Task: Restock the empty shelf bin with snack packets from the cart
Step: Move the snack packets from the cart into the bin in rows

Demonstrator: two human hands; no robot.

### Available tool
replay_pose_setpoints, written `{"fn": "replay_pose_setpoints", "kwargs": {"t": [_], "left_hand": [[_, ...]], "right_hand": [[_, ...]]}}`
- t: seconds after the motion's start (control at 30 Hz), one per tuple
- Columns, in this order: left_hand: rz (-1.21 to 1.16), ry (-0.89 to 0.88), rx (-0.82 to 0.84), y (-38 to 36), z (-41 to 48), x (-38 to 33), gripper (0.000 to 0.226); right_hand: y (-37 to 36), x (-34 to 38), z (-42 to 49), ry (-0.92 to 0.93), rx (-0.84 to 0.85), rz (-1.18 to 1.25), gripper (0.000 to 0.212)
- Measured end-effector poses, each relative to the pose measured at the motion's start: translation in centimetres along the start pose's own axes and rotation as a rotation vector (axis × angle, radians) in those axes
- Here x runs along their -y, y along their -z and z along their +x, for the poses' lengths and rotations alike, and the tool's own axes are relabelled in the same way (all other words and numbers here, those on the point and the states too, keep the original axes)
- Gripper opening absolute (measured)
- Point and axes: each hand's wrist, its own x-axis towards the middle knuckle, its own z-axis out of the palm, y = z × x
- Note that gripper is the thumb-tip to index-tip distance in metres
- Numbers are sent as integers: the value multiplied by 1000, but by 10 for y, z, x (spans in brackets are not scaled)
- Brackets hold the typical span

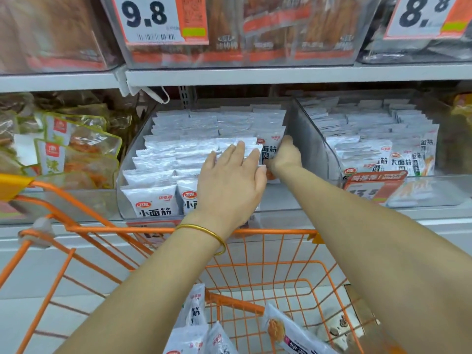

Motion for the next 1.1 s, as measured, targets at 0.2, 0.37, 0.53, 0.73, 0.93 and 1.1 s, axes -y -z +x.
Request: {"fn": "replay_pose_setpoints", "kwargs": {"t": [0.2,0.37,0.53,0.73,0.93,1.1], "left_hand": [[-66,-2,-39,5,-2,3,73],[-104,-48,-214,14,-21,8,49],[-116,-92,-351,31,-64,5,29],[-64,-145,-327,22,-103,-4,20],[-164,-243,-300,16,-111,-6,18],[-290,-369,-129,7,-112,-7,19]], "right_hand": [[3,2,-4,-110,47,38,50],[24,9,-32,-59,42,-63,46],[102,14,-136,296,49,83,12],[60,-33,-214,262,915,-736,18],[21,-72,-222,275,1080,-1075,1],[16,-71,-221,328,1077,-1161,17]]}}
